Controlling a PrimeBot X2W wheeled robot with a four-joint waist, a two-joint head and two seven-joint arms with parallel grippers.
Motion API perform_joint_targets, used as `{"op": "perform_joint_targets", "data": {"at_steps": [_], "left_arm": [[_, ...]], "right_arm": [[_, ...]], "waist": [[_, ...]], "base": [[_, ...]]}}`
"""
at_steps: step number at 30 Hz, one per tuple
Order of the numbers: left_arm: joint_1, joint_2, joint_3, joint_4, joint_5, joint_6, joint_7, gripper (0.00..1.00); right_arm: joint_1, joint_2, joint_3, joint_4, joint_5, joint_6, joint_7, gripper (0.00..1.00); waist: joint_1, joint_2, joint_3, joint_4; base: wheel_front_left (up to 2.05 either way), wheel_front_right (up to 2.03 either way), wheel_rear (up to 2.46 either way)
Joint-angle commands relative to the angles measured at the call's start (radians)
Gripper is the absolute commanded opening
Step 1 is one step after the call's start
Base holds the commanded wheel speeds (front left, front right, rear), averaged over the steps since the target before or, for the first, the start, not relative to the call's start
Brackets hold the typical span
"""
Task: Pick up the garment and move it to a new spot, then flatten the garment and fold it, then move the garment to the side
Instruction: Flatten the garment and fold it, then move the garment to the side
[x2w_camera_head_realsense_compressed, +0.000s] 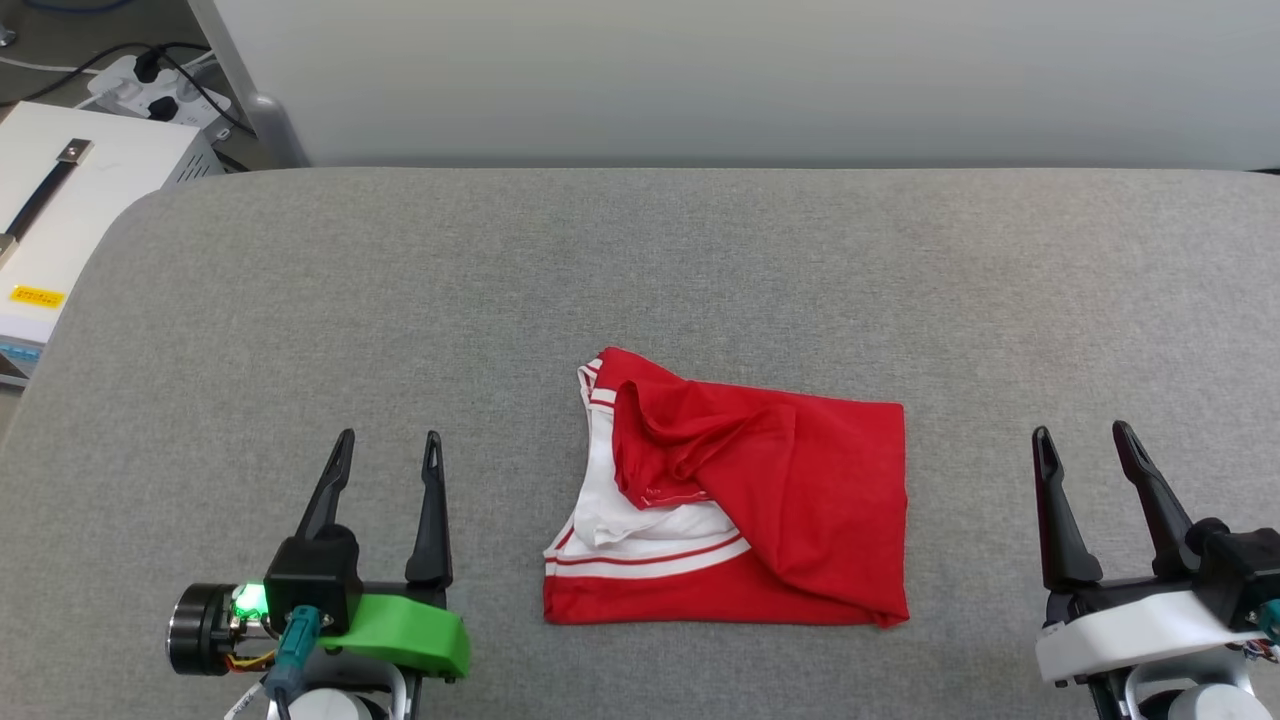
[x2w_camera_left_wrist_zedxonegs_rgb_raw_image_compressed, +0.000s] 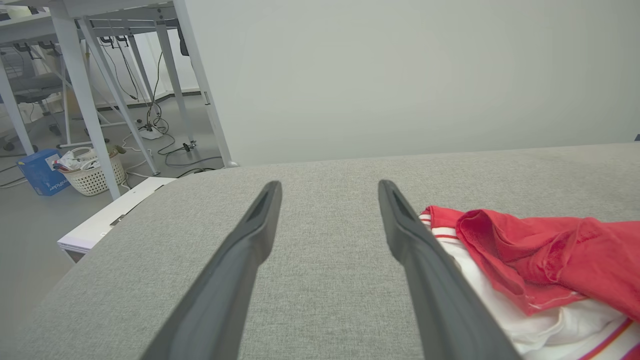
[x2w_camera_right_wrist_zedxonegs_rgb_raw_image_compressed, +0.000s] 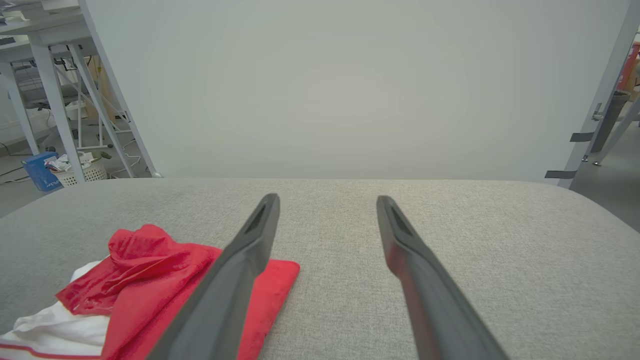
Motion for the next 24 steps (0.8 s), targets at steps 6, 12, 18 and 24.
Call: {"op": "perform_joint_targets", "data": {"at_steps": [6, 12, 18, 24], "left_arm": [[0.017, 0.0, 0.002, -0.004, -0.003, -0.004, -0.006, 1.0], [0.0, -0.002, 0.0, -0.004, -0.002, -0.006, -0.006, 1.0], [-0.025, -0.005, -0.003, -0.005, -0.002, -0.009, -0.006, 1.0], [-0.051, -0.01, -0.005, 0.001, -0.003, -0.012, -0.006, 1.0]], "right_arm": [[0.013, 0.004, -0.004, -0.016, -0.014, -0.001, -0.009, 1.0], [-0.087, -0.063, 0.001, -0.052, -0.001, -0.001, -0.008, 1.0], [-0.278, -0.22, 0.107, -0.057, 0.137, -0.001, 0.212, 1.0], [-0.409, -0.378, 0.219, -0.052, 0.413, -0.001, 0.668, 1.0]], "waist": [[0.0, 0.0, 0.003, 0.007], [0.0, 0.0, 0.015, 0.018], [0.0, 0.0, 0.046, 0.036], [0.0, 0.0, 0.08, 0.063]], "base": [[0.0, 0.0, 0.0], [0.0, 0.0, 0.0], [0.0, 0.0, 0.0], [0.0, 0.0, 0.0]]}}
